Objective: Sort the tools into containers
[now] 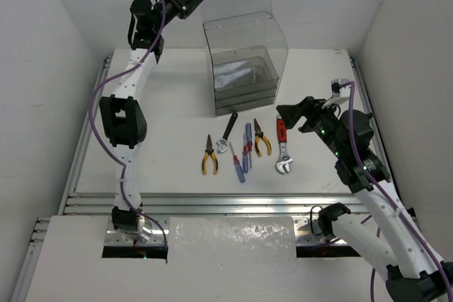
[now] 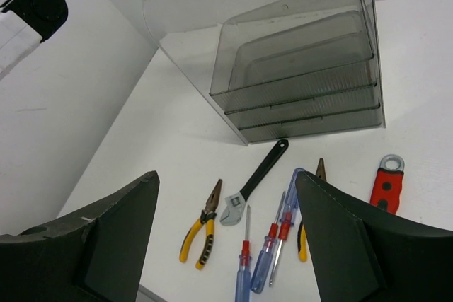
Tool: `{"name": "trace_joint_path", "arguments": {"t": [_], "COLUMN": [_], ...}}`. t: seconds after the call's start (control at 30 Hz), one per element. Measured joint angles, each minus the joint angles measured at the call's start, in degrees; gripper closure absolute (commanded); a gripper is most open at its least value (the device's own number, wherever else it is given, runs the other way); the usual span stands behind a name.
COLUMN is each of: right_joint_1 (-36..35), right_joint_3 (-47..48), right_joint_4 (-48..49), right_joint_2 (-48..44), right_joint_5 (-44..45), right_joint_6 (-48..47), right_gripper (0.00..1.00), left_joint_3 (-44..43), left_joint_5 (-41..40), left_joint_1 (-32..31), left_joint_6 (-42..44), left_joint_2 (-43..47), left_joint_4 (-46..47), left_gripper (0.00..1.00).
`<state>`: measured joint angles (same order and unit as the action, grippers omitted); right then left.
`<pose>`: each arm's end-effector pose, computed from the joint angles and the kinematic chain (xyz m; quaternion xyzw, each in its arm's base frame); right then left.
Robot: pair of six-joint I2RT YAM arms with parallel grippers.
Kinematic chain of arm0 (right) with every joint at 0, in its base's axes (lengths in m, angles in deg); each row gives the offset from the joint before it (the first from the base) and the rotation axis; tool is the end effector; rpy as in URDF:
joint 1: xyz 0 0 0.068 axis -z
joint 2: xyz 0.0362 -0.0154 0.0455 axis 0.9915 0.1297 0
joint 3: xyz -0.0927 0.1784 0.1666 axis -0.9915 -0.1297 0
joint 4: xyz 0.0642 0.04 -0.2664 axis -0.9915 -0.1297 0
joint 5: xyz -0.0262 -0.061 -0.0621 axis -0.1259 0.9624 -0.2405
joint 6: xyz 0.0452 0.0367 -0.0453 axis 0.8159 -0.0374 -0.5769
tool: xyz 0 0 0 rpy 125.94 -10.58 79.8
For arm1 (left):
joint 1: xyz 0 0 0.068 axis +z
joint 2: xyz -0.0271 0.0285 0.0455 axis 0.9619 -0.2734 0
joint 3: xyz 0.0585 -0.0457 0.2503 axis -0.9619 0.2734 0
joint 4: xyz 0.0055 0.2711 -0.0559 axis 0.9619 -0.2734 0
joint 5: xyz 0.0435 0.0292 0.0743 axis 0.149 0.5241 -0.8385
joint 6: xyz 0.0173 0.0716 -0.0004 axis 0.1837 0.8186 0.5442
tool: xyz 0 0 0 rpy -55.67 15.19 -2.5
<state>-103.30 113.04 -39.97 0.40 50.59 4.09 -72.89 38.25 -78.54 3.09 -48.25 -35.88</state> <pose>0.2097 0.0829 0.3469 0.0677 0.7247 0.3328 0.5995 0.5606 -0.0790 0.4057 -0.0612 0.5876 -0.5989 0.5406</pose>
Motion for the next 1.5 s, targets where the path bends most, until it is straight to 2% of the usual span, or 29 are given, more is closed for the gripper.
{"name": "trace_joint_path", "arguments": {"t": [0.2, 0.23, 0.33, 0.4, 0.5, 0.67, 0.77, 0.87, 0.9, 0.93, 1.13, 1.37, 1.5], "right_joint_1": [0.0, 0.0, 0.0, 0.0, 0.0, 0.0, 0.0, 0.0, 0.0, 0.0, 0.17, 2.51, 3.48], "right_joint_3": [0.02, 0.02, 0.68, 2.08, 5.33, 10.19, 14.1, 18.08, 19.1, 20.04, 21.46, 21.42, 21.4], "right_joint_4": [-1.09, -1.38, -2.64, -4.31, -7.61, -12.74, -17.4, -21.46, -22.69, -24.15, -30.64, -31.08, -29.79], "right_joint_2": [-0.13, -0.11, 0.74, 2.23, 5.68, 11.45, 16.22, 23.23, 25.73, 28.55, 42.18, 52.19, 57.16], "right_joint_5": [0.15, 0.17, 0.17, 0.22, 0.48, 0.44, 1.38, 3.72, 4.57, 5.66, 9.38, 8.31, 7.96], "right_joint_6": [-0.66, -0.83, -1.33, -1.6, -2.03, -2.78, -3.32, -4.26, -4.5, -4.81, -6.84, -8.07, -8.31], "right_gripper": [0.21, 0.19, 0.16, 0.12, 0.08, 0.07, 0.02, 0.01, 0.01, 0.01, 0.06, 0.25, 0.31], "left_joint_3": [-1.73, -1.73, -1.57, -0.24, 4.63, 11.41, 15.06, 20.87, 22.86, 25.42, 38.99, 59.74, 68.19], "left_joint_5": [-0.13, -0.11, 0.35, 0.83, 1.42, 2.86, 3.32, 3.08, 2.93, 2.51, -3.91, -12.83, -14.82], "left_joint_1": [0.0, 0.0, 0.0, 0.0, 0.0, -0.02, -0.02, -0.07, -0.11, -0.15, -0.61, -1.33, -1.62], "left_joint_6": [-0.83, -0.87, -0.83, -0.46, 0.17, 2.05, 3.69, 6.73, 7.87, 9.55, 18.91, 27.41, 31.08], "left_joint_2": [-1.73, -1.75, -1.75, -1.16, 1.27, 6.23, 10.23, 16.44, 18.73, 21.84, 41.59, 69.46, 78.75], "left_joint_4": [-0.07, -0.04, 0.72, 1.44, 1.46, 0.22, -1.14, -3.98, -5.4, -6.75, -18.86, -28.98, -35.71], "left_gripper": [0.91, 0.83, 0.67, 0.51, 0.42, 0.35, 0.27, 0.18, 0.06, 0.0, 0.0, 0.0, 0.0]}}
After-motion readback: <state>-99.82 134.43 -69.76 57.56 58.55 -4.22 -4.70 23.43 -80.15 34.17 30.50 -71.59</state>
